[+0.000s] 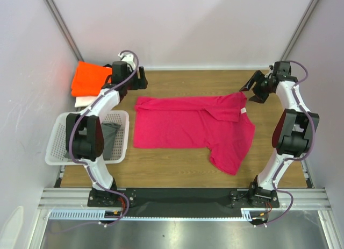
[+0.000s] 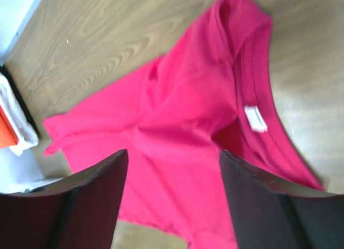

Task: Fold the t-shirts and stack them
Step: Fold the tshirt

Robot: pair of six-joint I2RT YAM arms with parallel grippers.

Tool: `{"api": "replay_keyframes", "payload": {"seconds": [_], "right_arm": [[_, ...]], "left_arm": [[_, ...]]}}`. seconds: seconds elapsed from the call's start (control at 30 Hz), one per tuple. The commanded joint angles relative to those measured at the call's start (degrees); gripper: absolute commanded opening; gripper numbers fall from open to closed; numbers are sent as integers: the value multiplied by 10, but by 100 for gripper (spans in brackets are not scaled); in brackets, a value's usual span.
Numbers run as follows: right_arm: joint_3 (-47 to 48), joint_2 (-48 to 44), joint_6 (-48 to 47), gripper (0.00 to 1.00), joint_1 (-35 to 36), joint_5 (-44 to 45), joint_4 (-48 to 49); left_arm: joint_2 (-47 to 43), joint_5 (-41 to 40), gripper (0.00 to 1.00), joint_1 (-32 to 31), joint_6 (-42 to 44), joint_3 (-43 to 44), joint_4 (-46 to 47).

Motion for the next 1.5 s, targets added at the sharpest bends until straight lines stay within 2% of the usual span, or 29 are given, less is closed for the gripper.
{"api": "replay_keyframes", "payload": {"seconds": [0.0,0.17,0.2,0.3,0.43,0.67,0.83,0.9,1.2,1.47], "right_arm": [[13,27,18,72,8,25,65],[37,58,15,68,15,19,56],[34,50,10,68,16,21,53],[24,44,5,68,16,28,50],[12,46,3,68,16,21,47],[4,41,-3,68,15,27,38],[3,43,-3,68,14,25,35],[3,46,-3,68,14,25,34],[1,29,-17,68,15,21,7],[-38,-41,-30,68,14,45,-43]], "left_arm": [[13,-63,77,-26,-176,29,-82],[56,-159,74,-57,-221,42,-137],[56,-225,75,-62,-243,43,-181],[54,-252,74,-63,-259,33,-187],[72,-247,68,-63,-267,17,-163],[87,-246,68,-63,-274,2,-164],[80,-234,51,-70,-269,-21,-160],[75,-242,49,-77,-259,-26,-162],[71,-274,54,-92,-238,-49,-182],[38,-277,63,-92,-197,11,-181]]}}
